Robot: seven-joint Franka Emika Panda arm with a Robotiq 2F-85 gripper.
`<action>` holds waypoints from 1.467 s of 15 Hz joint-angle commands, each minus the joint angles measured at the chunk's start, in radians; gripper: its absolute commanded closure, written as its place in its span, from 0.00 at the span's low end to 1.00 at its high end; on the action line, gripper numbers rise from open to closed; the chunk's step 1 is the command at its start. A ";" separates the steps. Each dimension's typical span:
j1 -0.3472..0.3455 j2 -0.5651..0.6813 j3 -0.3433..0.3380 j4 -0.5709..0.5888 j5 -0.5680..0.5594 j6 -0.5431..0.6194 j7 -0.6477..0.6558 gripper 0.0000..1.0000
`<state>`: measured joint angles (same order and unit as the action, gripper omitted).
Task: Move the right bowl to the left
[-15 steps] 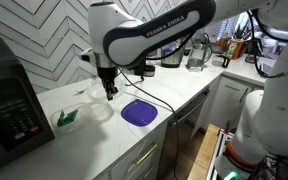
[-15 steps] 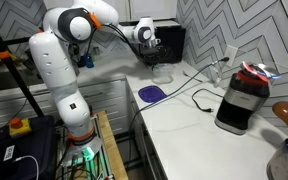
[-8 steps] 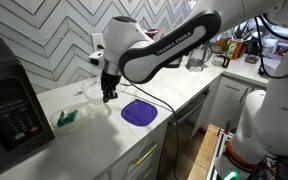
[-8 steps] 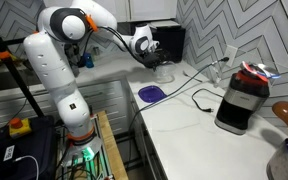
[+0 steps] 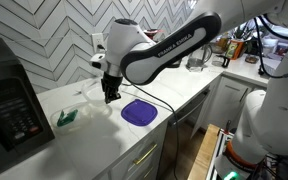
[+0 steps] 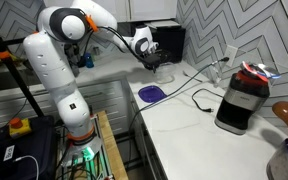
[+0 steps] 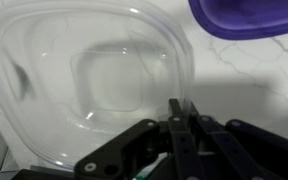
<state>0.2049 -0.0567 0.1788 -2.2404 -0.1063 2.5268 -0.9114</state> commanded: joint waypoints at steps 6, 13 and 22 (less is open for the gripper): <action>-0.024 0.014 -0.035 -0.093 0.024 0.125 -0.046 0.98; -0.028 0.061 -0.029 -0.095 0.231 0.228 -0.291 0.98; -0.036 0.059 -0.027 -0.085 0.328 0.096 -0.447 0.82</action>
<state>0.1813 0.0087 0.1455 -2.3291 0.1944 2.6937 -1.3108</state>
